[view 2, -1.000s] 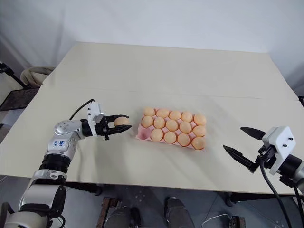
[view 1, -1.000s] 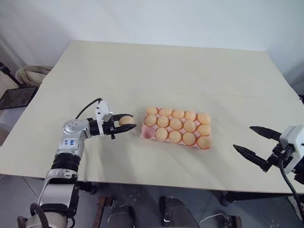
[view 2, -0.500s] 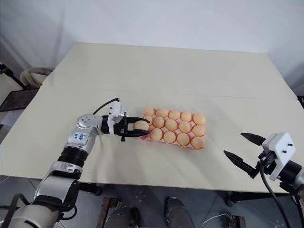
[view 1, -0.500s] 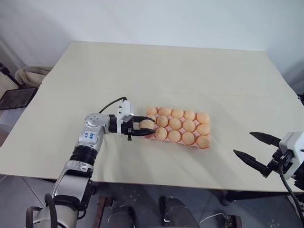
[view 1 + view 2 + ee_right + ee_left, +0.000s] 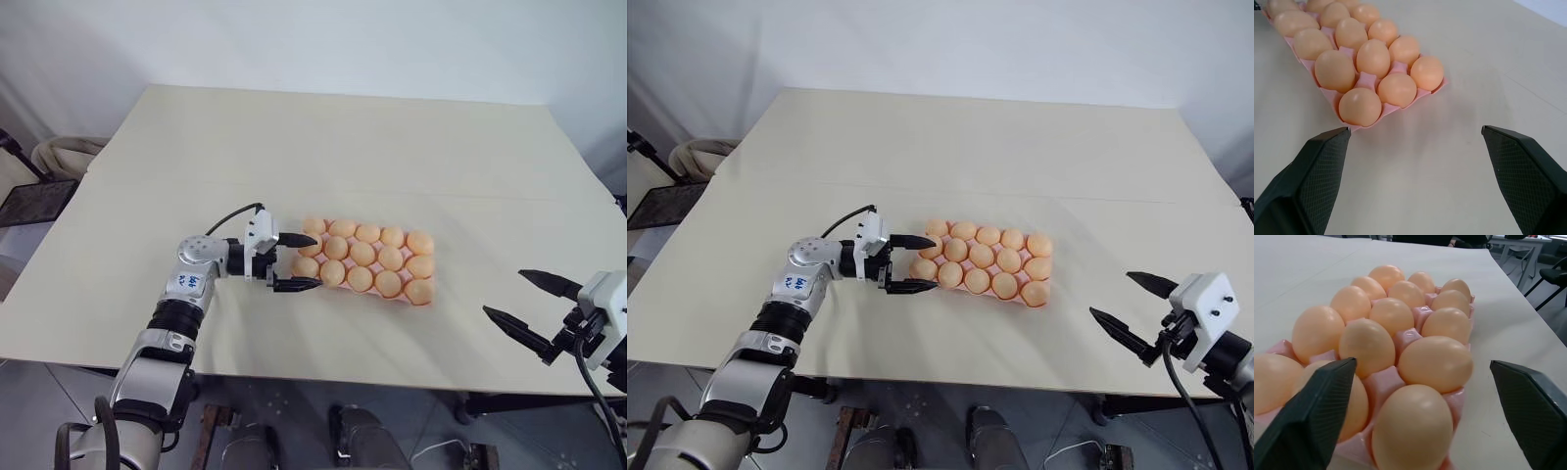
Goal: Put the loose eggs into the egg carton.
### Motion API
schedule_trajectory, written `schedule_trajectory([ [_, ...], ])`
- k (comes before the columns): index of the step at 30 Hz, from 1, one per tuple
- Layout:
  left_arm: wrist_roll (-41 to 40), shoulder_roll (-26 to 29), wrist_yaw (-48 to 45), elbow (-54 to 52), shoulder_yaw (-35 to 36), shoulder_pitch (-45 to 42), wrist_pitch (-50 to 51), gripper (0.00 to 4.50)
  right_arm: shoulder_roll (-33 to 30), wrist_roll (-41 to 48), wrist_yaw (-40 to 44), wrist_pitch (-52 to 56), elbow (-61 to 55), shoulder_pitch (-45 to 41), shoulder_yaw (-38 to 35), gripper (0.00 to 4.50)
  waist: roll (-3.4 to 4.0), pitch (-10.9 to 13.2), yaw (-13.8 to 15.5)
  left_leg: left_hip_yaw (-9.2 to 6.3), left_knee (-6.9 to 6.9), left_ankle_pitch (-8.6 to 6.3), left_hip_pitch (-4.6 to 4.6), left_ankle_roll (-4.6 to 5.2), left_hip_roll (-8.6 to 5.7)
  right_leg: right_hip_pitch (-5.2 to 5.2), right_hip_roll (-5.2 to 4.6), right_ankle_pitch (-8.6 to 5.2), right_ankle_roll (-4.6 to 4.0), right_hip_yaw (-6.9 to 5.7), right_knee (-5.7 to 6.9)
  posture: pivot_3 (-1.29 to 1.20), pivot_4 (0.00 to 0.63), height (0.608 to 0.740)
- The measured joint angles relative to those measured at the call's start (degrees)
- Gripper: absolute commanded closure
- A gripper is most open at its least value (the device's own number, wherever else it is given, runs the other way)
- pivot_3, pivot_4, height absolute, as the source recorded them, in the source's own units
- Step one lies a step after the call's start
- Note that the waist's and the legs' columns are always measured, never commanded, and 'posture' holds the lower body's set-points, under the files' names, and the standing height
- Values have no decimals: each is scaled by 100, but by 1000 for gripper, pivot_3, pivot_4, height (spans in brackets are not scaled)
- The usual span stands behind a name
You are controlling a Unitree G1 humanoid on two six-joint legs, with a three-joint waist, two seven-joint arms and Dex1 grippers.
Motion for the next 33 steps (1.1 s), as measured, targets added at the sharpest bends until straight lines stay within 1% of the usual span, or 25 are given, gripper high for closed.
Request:
schedule_trajectory([
  [5, -6, 142, 105, -471, 68, 100, 28, 13, 0, -8, 1, 0, 10, -109, 33, 0, 0, 0, -7, 0, -5, 1, 0, -4, 4, 0, 4, 0, -1, 1, 1, 0, 150, 740],
  [8, -142, 489, 225, -1203, 233, 505, 393, 13, -1, -11, 7, -1, 18, -144, 69, 0, 1, 0, -33, 1, -12, 4, 5, -19, 14, -1, 9, -3, -5, 2, 4, 0, 150, 740],
  [11, -429, 886, 440, -1811, 637, 996, 988, 13, -1, -14, 25, 0, 61, -185, 125, 0, 1, 0, -20, 0, -11, 13, 8, -35, 20, -3, 9, -6, -9, -2, 13, 0, 150, 740],
  [14, -831, 1120, 750, -2264, 1129, 1202, 1551, 13, -11, -21, 71, -2, 211, -317, 205, 0, 1, 0, 0, -1, -2, 14, 7, -25, 15, -2, 2, -5, -8, -4, 19, 0, 150, 740],
  [17, -937, 1558, 1078, -2686, 1492, 1332, 1893, 13, -25, -56, 142, -18, 420, -562, 370, 0, 1, 0, -4, 3, -1, 6, 13, -6, 7, 4, -7, -3, -6, -1, 17, 0, 150, 740],
  [21, -1176, 1907, 1056, -2744, 1734, 1502, 2280, 13, -32, -131, 215, -73, 724, -943, 610, 0, 1, 0, -11, 4, -1, 2, 14, -14, 4, 6, -11, -3, -8, -3, 17, 0, 150, 740],
  [24, -1249, 2114, 970, -2779, 1742, 1626, 2513, 13, -32, -192, 249, -144, 866, -1123, 744, 0, 0, 1, -11, 3, -5, 5, 12, -18, 9, 3, -6, -4, -9, -6, 16, 0, 150, 740],
  [26, -1323, 2268, 927, -2855, 1756, 1638, 2687, 13, -22, -242, 266, -172, 924, -1171, 863, 0, 0, 1, -5, 2, -10, 17, 11, -38, 10, -1, -5, -7, -13, -7, 16, 0, 150, 740],
  [29, -1550, 2348, 824, -3044, 1869, 1712, 2839, 13, -20, -259, 304, -226, 965, -1226, 1017, 0, 0, 0, -5, 2, -17, 21, 11, -47, 12, -2, -3, -8, -15, -6, 13, 0, 150, 740],
  [33, -1768, 2488, 531, -3318, 1956, 2176, 2951, 13, -33, -247, 407, -260, 1043, -1215, 1032, 0, 1, 1, -36, 7, -20, 17, 11, -54, 18, -4, 3, -10, -16, -4, 9, 0, 150, 740],
])
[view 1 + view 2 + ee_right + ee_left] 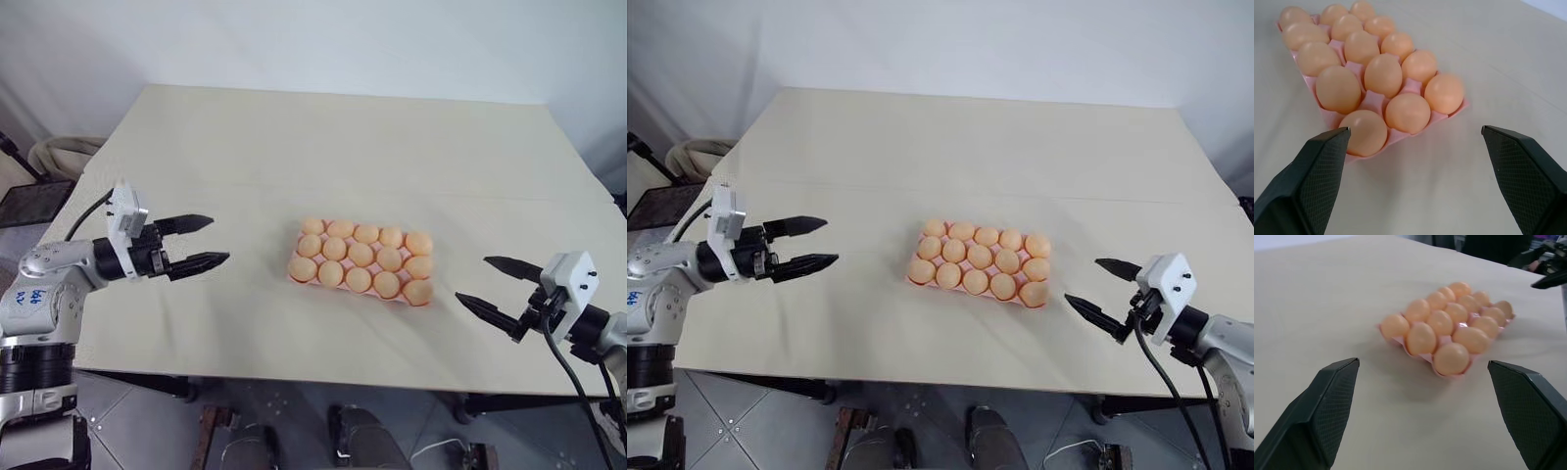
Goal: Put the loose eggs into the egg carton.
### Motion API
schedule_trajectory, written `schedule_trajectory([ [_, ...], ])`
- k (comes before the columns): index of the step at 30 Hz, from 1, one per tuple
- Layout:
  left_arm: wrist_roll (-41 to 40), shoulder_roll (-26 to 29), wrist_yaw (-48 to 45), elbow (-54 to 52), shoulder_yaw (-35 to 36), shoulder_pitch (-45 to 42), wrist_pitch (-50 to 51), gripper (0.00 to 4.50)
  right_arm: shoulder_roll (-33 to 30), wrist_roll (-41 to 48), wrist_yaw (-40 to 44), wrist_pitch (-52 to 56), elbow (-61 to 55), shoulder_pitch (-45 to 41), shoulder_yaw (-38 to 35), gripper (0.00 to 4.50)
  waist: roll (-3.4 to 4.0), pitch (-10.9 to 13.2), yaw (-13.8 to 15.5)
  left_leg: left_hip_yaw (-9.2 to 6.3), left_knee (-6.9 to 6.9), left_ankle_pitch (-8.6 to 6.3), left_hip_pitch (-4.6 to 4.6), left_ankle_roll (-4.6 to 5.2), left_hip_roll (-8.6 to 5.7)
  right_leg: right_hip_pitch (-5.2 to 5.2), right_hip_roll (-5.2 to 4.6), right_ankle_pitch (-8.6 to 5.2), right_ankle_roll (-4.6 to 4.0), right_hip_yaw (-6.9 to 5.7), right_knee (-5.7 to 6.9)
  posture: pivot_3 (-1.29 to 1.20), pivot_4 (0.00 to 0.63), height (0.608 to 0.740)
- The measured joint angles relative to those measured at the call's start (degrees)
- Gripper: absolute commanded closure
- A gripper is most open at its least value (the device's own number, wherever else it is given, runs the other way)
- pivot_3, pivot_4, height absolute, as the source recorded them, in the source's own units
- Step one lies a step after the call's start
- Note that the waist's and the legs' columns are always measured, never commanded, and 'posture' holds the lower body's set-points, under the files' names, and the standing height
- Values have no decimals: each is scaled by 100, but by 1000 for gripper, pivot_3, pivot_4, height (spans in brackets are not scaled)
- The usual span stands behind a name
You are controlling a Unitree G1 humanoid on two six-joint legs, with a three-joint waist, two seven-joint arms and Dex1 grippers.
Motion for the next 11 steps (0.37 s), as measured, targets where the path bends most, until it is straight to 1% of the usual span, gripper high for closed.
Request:
schedule_trajectory([
  [3, -131, 156, -275, -2, 203, 332, -68, 13, -81, 21, 171, -5, 43, 136, -110, 0, 0, 0, 7, -2, 0, 0, 0, -3, 3, -3, 1, -3, -6, -3, 1, 0, 150, 740],
  [7, -142, 477, -500, 52, 400, 490, -132, 13, -249, 31, 344, -15, 62, 313, -446, 0, 0, 0, 8, -3, 1, -11, 1, -17, -2, -1, -8, -12, -21, -1, -1, 0, 150, 740],
  [11, -142, 487, -590, 246, 445, 529, -226, 13, -252, 25, 362, -15, 65, 363, -489, 0, 0, 0, 7, -2, 5, -11, -2, -13, -7, 0, -15, -13, -26, 1, -4, 0, 150, 740],
])
